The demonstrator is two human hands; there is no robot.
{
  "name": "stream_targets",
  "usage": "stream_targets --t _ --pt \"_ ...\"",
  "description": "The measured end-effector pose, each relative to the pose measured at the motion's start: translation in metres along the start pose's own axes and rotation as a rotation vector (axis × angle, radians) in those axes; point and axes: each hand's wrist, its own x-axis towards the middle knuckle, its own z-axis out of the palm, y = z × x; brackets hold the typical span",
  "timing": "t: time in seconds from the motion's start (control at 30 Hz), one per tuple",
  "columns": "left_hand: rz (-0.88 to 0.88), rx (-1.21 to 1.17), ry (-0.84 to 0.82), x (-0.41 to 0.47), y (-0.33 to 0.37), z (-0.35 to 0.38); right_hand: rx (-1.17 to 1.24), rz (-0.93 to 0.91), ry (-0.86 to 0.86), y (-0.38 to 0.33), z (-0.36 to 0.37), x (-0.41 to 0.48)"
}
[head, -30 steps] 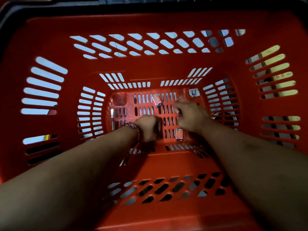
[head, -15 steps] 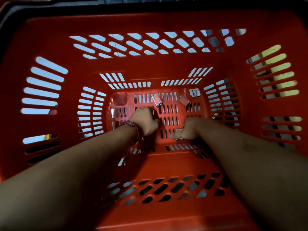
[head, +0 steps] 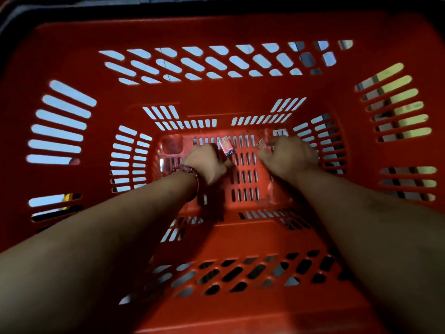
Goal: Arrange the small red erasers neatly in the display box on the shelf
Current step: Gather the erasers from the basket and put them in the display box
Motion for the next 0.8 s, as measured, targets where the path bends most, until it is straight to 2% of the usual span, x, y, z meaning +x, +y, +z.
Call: stream_targets --t 0.07,0.17,0.27,0.43,0.63,0.8 --pt "-0.013 0.042 0.004 0.007 0.006 -0.008 -0.032 -0.005 0.075 0.0 -0.007 0.007" --pt "-0.112 -0.043 0.032 0.029 0.014 -0.014 -0.055 -0.019 0.087 0.001 -0.01 0.017" --pt "-0.15 -0.038 0.062 0.042 0.025 -0.015 -0.066 -0.075 0.038 0.004 -0.007 0.022" --pt "-0.141 0.152 0.063 0.042 0.024 -0.002 -0.12 -0.119 -0.069 0.003 -0.005 0.021" --pt "-0.218 -0.069 0.042 0.039 0.01 0.007 -0.103 -0.196 -0.119 -0.005 -0.005 0.022" --pt "-0.105 -0.011 0.011 0.038 -0.004 0.005 0.017 -0.21 -0.2 -0.01 -0.004 0.022"
